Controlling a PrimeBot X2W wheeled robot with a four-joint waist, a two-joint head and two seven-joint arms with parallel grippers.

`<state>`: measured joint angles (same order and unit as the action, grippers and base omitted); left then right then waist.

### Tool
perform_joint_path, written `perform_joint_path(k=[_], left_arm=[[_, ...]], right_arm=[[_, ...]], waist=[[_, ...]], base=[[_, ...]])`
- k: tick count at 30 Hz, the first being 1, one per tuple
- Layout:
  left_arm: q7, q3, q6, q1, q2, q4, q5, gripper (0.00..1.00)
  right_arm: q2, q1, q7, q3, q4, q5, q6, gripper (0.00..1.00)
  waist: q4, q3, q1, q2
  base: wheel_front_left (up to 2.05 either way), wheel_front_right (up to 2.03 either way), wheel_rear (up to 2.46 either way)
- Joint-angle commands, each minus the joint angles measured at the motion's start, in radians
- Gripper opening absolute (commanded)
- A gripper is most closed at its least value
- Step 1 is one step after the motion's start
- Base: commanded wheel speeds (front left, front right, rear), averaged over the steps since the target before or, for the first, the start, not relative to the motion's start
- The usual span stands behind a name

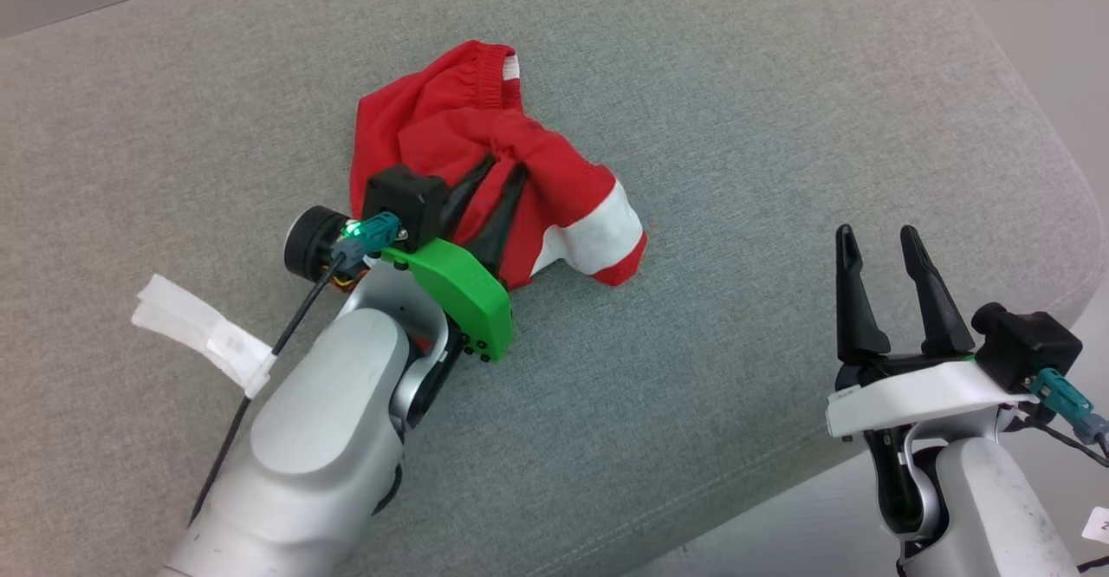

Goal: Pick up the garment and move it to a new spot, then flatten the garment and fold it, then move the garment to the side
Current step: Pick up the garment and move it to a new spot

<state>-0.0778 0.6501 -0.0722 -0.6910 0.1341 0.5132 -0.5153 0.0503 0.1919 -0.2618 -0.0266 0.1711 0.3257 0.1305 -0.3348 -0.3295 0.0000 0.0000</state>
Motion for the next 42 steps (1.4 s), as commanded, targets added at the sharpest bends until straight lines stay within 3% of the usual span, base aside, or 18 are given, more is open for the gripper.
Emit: perform_joint_path(k=[1, 11, 21, 29, 35, 42], left_arm=[[-0.026, -0.002, -0.009, 0.012, -0.011, 0.005, -0.016, 1.00], [-0.172, -0.063, 0.014, 0.017, 0.018, 0.001, 0.003, 1.00], [-0.187, -0.196, 0.053, 0.153, 0.126, -0.145, 0.029, 1.00], [-0.187, -0.336, 0.081, 0.344, 0.197, -0.264, 0.060, 1.00], [-0.187, -0.427, 0.085, 0.498, 0.195, -0.337, 0.069, 1.00], [-0.187, -0.474, 0.053, 0.620, 0.158, -0.383, 0.101, 1.00]], right_arm=[[0.000, -0.002, -0.005, -0.003, 0.005, -0.002, 0.000, 1.00], [0.000, -0.050, -0.004, 0.015, -0.008, -0.063, 0.000, 1.00], [0.001, -0.097, -0.004, 0.031, -0.019, -0.116, 0.000, 1.00], [0.009, -0.124, 0.003, 0.010, -0.021, -0.130, 0.000, 1.00], [0.018, -0.139, 0.020, 0.004, -0.035, -0.123, 0.000, 1.00], [0.028, -0.166, 0.037, 0.007, -0.052, -0.117, 0.000, 1.00]], waist=[[0.012, 0.013, 0.0000, 0.0000], [0.126, 0.136, 0.0000, 0.0000], [0.288, 0.230, 0.0000, 0.0000], [0.366, 0.276, 0.0000, 0.0000], [0.385, 0.294, 0.0000, 0.0000], [0.393, 0.313, 0.0000, 0.0000]], base=[[0.00, 0.00, 0.00], [0.00, 0.00, 0.00], [0.00, 0.00, 0.00], [0.00, 0.00, 0.00], [0.00, 0.00, 0.00], [0.00, 0.00, 0.00]])
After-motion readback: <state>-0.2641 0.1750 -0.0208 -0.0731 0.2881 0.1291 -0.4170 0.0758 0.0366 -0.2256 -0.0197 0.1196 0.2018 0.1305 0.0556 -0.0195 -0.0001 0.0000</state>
